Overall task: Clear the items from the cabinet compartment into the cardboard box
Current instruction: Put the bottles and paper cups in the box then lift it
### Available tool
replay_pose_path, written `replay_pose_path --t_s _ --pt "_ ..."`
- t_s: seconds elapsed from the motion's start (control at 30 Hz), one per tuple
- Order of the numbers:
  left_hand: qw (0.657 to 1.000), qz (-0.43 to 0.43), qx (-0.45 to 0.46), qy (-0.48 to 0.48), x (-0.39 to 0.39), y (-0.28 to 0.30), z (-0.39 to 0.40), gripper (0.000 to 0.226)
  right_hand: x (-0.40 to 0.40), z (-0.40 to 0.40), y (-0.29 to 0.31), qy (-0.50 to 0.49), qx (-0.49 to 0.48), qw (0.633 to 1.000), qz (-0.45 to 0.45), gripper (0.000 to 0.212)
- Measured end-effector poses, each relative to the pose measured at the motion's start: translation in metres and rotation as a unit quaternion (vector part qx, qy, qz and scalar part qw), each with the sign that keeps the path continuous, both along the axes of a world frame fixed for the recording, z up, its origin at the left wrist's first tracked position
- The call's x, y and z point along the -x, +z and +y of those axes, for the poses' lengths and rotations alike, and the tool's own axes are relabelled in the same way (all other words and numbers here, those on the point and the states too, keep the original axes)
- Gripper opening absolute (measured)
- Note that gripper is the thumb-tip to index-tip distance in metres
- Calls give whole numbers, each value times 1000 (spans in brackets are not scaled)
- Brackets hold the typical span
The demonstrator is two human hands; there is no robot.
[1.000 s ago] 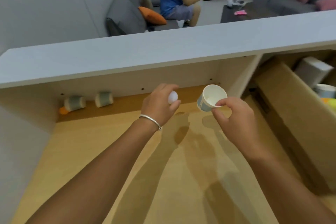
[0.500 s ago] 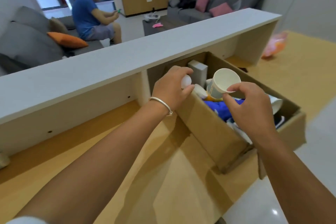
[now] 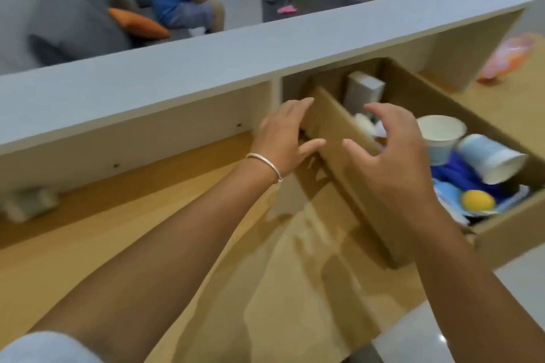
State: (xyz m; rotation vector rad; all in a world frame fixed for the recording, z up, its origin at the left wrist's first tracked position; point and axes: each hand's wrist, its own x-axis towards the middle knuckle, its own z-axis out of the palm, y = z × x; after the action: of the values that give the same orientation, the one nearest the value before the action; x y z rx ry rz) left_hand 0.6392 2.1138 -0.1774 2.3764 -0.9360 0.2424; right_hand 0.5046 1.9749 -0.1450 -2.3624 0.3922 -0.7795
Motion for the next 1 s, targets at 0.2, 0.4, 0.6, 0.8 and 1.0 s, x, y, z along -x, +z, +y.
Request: replay_pose_path --t_s 0.2,0.4,0.6,0.8,1.0 --pt "984 -2 -70 163 -2 -23 163 78 -52 125 -23 155 24 984 78 59" --pt "942 30 -92 323 24 -48 327 76 -89 253 -53 270 49 950 152 66" --pt "885 74 -55 457 49 -73 467 76 -117 364 -93 376 75 904 187 69" --pt "840 87 -71 530 40 -96 561 73 -151 459 -129 417 96 878 212 73" --pt "833 102 -75 539 -3 -121 608 63 -200 528 -157 399 160 869 244 77"
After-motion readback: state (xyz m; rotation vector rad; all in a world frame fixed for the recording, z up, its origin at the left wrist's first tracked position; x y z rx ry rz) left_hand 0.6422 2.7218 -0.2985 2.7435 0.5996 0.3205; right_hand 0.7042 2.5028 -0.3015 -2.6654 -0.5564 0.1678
